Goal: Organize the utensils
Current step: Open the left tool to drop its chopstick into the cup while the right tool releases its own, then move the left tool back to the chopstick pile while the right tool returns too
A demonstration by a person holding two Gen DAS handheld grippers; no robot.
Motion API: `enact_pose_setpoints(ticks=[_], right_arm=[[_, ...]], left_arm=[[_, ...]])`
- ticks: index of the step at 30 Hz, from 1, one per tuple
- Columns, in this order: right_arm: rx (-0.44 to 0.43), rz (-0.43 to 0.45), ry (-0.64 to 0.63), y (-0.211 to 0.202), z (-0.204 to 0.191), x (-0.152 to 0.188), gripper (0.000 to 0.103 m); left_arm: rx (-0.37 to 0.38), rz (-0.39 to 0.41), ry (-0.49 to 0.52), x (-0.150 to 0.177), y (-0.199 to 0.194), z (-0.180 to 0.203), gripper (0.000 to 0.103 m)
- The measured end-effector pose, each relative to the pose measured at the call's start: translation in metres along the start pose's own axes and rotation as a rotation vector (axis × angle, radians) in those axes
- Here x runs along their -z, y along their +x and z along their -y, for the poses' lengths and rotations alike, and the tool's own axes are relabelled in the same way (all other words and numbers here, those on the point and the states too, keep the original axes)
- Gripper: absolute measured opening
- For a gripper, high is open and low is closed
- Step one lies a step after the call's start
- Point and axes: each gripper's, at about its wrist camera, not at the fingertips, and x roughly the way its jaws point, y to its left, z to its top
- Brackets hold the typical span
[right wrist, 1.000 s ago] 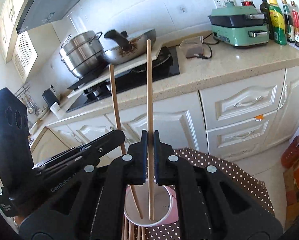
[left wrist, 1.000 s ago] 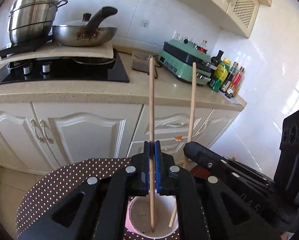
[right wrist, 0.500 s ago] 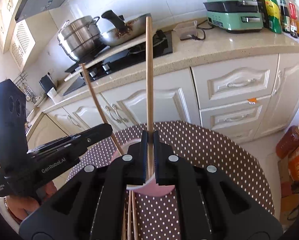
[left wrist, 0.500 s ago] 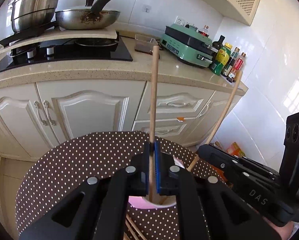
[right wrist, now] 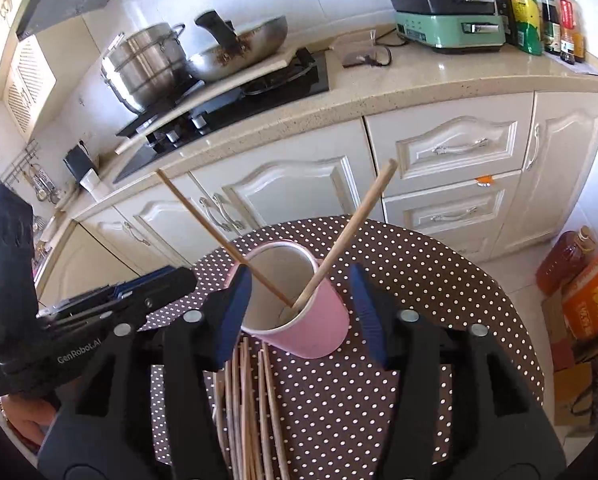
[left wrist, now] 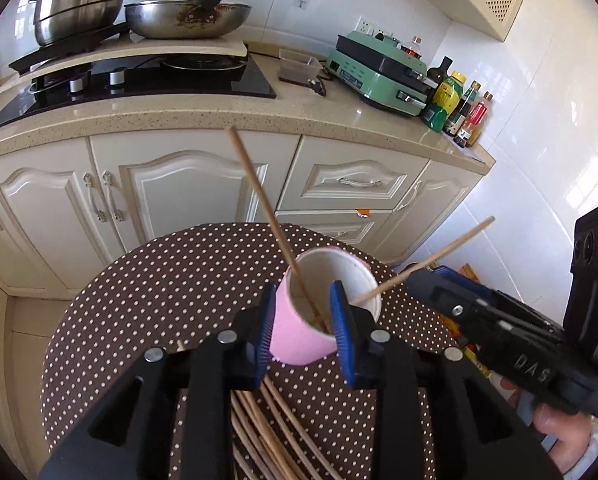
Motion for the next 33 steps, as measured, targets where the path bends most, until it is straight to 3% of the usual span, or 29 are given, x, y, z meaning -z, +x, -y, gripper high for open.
enact_pose_setpoints(ticks=[7, 15, 18, 25, 33], right_arm=[[0.036, -0.01, -0.003, -0.021, -0.003, 0.017, 0.052], [0.062, -0.175, -0.017, -0.012, -0.008, 0.064, 0.052], [0.064, -0.238, -0.029, -0.005, -0.012, 0.082, 0.052], [0.066, -0.339, -0.065, 0.014, -0.021, 0.108, 0.052], [0.075, -0.403, -0.091, 0.034, -0.025, 0.114, 0.052]], left_arm=[[-0.042, -0.056, -0.055, 0.032, -0.024, -0.031, 0.029], [-0.115, -0.32, -0.116, 0.09, 0.002, -0.06, 0.031], [-0.115, -0.382, -0.126, 0.105, 0.014, -0.06, 0.031], [-0.097, -0.438, -0.161, 0.111, 0.038, -0.056, 0.031], [-0.137, -0.468, -0.132, 0.117, 0.062, -0.051, 0.031]])
